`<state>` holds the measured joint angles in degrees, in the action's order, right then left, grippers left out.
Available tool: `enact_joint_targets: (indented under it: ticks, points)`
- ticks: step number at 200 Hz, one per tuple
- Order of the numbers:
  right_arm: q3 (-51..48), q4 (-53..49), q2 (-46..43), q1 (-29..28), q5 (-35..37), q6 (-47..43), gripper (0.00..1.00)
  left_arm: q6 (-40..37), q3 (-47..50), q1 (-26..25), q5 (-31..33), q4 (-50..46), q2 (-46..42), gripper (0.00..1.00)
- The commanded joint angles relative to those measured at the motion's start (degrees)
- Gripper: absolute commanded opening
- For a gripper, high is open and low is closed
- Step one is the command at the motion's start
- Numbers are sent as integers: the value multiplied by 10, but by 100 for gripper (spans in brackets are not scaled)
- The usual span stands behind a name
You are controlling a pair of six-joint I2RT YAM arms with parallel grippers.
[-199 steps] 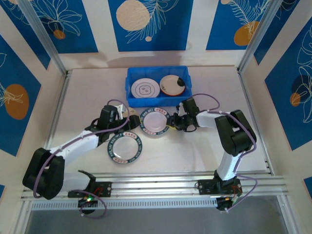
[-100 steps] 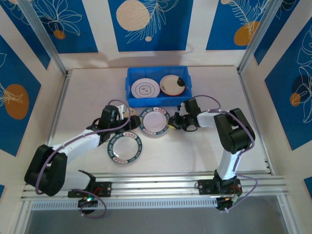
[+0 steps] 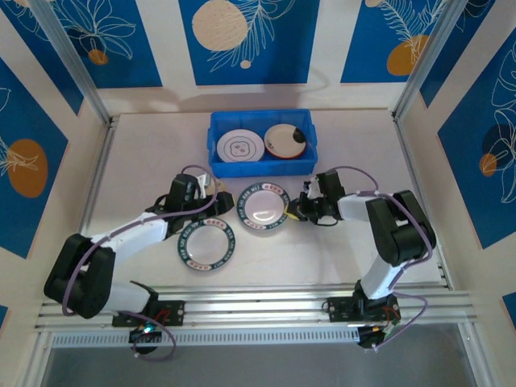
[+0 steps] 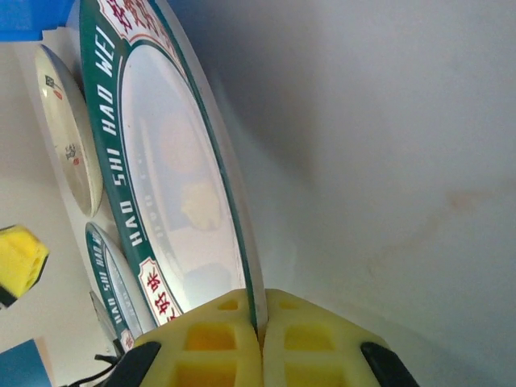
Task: Place the plates into the plastic bin on the countertop
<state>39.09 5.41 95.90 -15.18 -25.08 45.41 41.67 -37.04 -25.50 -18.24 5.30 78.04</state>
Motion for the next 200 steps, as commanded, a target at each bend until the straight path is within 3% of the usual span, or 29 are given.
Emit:
enact_joint_targets:
  ticks: [1, 71, 92, 104, 117, 126, 140, 171, 200]
  points:
    - [-26, -7, -45, 17, -46, -2, 0, -4, -17, 4, -24, 25, 21, 74]
    - [-14, -41, -127, 11, -126, -22, 0, 20, -43, 4, -77, 98, 99, 71]
    - [1, -53, -134, 1, -134, -26, 0, 24, -56, 4, -89, 107, 111, 66]
    - [11, -58, -135, -5, -135, -28, 0, 26, -61, 4, -93, 111, 114, 58]
    - [21, -61, -136, -9, -134, -28, 0, 29, -69, 4, -101, 113, 118, 43]
    - [27, -60, -135, -11, -133, -27, 0, 33, -73, 4, -107, 114, 120, 30]
    - [36, -62, -130, -13, -130, -28, 0, 38, -75, 5, -114, 119, 122, 0]
    - [66, -82, -120, -11, -106, -36, 0, 57, -55, 5, -129, 159, 114, 0]
    - [96, -86, -112, -6, -80, -41, 20, 88, -37, 5, -164, 221, 108, 0]
